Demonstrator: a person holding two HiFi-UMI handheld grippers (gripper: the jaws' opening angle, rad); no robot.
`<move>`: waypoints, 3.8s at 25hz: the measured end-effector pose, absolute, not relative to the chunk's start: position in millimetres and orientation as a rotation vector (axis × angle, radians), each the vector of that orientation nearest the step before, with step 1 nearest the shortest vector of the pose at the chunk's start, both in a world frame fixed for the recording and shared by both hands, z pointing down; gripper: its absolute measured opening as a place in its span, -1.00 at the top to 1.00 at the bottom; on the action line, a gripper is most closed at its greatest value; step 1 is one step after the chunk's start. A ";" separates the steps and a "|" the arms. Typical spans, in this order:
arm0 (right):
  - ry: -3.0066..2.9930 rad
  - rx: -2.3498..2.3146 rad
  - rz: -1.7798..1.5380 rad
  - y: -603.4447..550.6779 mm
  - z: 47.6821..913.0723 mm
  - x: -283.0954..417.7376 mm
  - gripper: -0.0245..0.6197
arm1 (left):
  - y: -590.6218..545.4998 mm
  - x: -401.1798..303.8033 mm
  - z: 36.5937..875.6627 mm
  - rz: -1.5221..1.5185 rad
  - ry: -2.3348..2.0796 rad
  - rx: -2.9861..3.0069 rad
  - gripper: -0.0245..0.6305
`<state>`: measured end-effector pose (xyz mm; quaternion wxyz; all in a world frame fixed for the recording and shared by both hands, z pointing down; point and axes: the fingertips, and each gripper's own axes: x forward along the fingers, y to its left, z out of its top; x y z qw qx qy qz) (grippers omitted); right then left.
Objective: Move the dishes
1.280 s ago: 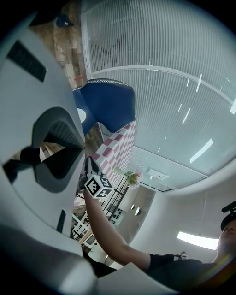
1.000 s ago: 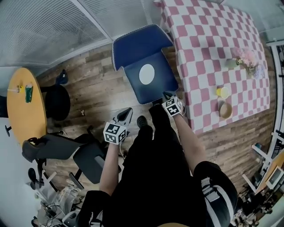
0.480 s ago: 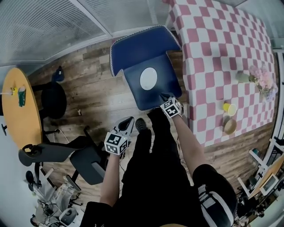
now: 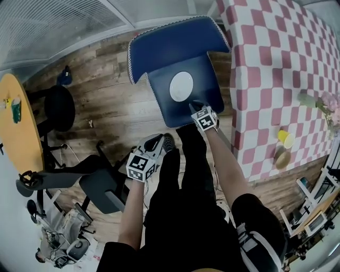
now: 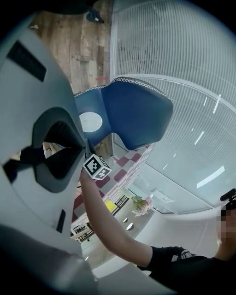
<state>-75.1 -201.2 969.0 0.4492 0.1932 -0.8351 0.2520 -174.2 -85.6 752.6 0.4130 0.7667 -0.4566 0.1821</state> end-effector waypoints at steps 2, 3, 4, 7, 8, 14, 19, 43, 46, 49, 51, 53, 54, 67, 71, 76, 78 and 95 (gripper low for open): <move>-2.071 0.510 0.669 -211.0 986.5 -77.7 0.72 | -89.0 -175.0 763.7 0.460 -1.147 1.923 0.85; -2.072 0.533 0.702 -215.8 995.6 -78.6 0.70 | -89.9 -175.6 768.6 0.458 -1.147 1.919 0.85; -2.069 0.558 0.744 -219.6 1004.3 -78.9 0.70 | -90.2 -176.4 773.2 0.458 -1.147 1.915 0.85; -2.054 0.628 0.860 -228.3 1026.6 -80.6 0.69 | -89.1 -178.9 786.3 0.461 -1.145 1.903 0.85; -2.053 0.644 0.890 -231.0 1033.2 -81.7 0.68 | -88.6 -179.1 790.4 0.463 -1.144 1.900 0.85; -2.009 0.818 1.151 -249.1 1062.8 -79.6 0.62 | -88.2 -179.9 806.0 0.461 -1.136 1.892 0.85; -1.957 0.835 1.324 -245.8 1077.0 -86.1 0.55 | -85.2 -182.5 814.5 0.503 -1.143 1.876 0.85; -1.938 0.929 1.787 -250.6 1044.9 -102.9 0.84 | -70.3 -181.6 789.2 0.469 -1.147 1.900 0.85; -1.960 0.897 1.764 -242.4 1026.6 -109.8 0.84 | -62.5 -185.2 773.9 0.469 -1.149 1.916 0.85; -1.980 0.892 1.759 -231.5 999.5 -116.8 0.84 | -51.0 -189.8 753.2 0.475 -1.148 1.938 0.85; -2.001 0.897 1.751 -229.6 982.3 -120.9 0.84 | -46.1 -193.3 742.3 0.478 -1.147 1.965 0.85; -2.025 0.911 1.745 -227.2 963.3 -123.8 0.84 | -38.6 -197.1 730.5 0.481 -1.148 1.989 0.85; -2.034 0.920 1.742 -223.4 952.7 -124.5 0.84 | -32.3 -198.5 723.7 0.489 -1.148 2.000 0.85; -2.152 1.082 1.734 -164.7 799.3 -103.4 0.84 | 49.9 -204.0 626.6 0.505 -1.124 2.147 0.85; -2.200 1.111 1.749 -142.2 760.5 -94.8 0.84 | 77.1 -205.4 611.3 0.528 -1.119 2.191 0.85; -2.239 1.155 1.737 -113.4 717.3 -68.0 0.84 | 103.9 -203.5 591.9 0.472 -1.148 2.190 0.85; -2.253 1.161 1.728 -103.5 704.2 -62.8 0.84 | 112.4 -205.1 588.3 0.461 -1.142 2.192 0.85; -2.365 1.244 1.795 -39.6 616.6 68.8 0.84 | 125.9 -86.2 549.4 0.528 -0.957 2.380 0.85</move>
